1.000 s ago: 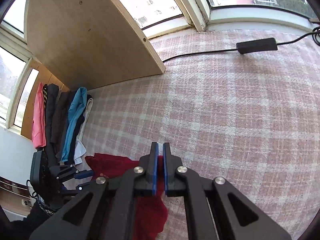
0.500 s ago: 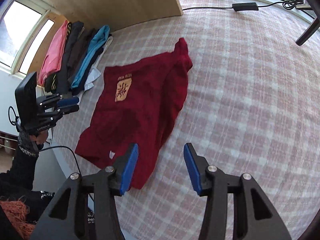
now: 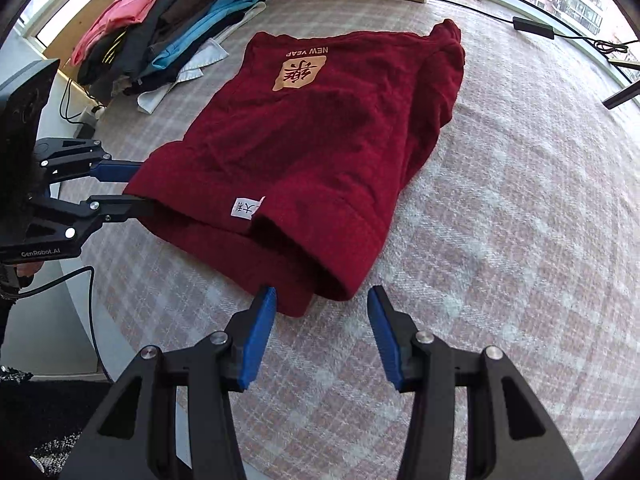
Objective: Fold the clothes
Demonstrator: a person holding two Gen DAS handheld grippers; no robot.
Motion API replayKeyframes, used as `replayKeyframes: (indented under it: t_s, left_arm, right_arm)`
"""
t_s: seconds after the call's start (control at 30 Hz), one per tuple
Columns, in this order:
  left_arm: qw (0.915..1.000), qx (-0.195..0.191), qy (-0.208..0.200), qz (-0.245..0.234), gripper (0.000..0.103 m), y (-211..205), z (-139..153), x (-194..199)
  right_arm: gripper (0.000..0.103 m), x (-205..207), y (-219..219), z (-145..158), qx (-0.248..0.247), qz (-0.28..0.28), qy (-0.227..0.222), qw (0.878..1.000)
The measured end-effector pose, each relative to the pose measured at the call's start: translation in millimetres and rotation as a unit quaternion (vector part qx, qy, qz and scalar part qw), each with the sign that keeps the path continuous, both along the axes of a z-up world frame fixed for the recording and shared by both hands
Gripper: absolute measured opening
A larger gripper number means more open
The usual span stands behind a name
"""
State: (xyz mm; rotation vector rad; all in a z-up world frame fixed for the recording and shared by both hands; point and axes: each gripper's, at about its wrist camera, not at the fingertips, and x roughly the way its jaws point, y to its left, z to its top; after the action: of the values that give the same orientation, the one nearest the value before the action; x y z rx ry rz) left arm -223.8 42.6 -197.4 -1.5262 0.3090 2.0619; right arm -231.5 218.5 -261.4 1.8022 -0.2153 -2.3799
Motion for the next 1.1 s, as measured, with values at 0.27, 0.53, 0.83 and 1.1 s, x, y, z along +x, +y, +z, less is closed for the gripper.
replayKeyframes:
  t_s: [0.27,0.53,0.83,1.1]
  left_arm:
    - [0.9938,0.000,0.084,0.073,0.002,-48.6,94.6,-54.8]
    - [0.9790,-0.066,0.157,0.112,0.002,-97.5,151.2,-90.5]
    - [0.9778,-0.068,0.153,0.125,0.002,-138.5,154.2,-96.0]
    - [0.9786,-0.047,0.163,0.117,0.002,-146.9,178.6,-113.2]
  right_arm:
    - [0.047,20.2,3.6,0.4,-0.048,-0.059,0.013,0.997]
    - [0.047,-14.9,-53.0,-8.9,-0.080,-0.062,0.047,0.994]
    - [0.059,-51.5,-119.8,-18.8,-0.058,-0.063,0.073,0.994]
    - [0.006,-81.3,-130.3,-19.7,0.010,-0.047,0.077,0.996]
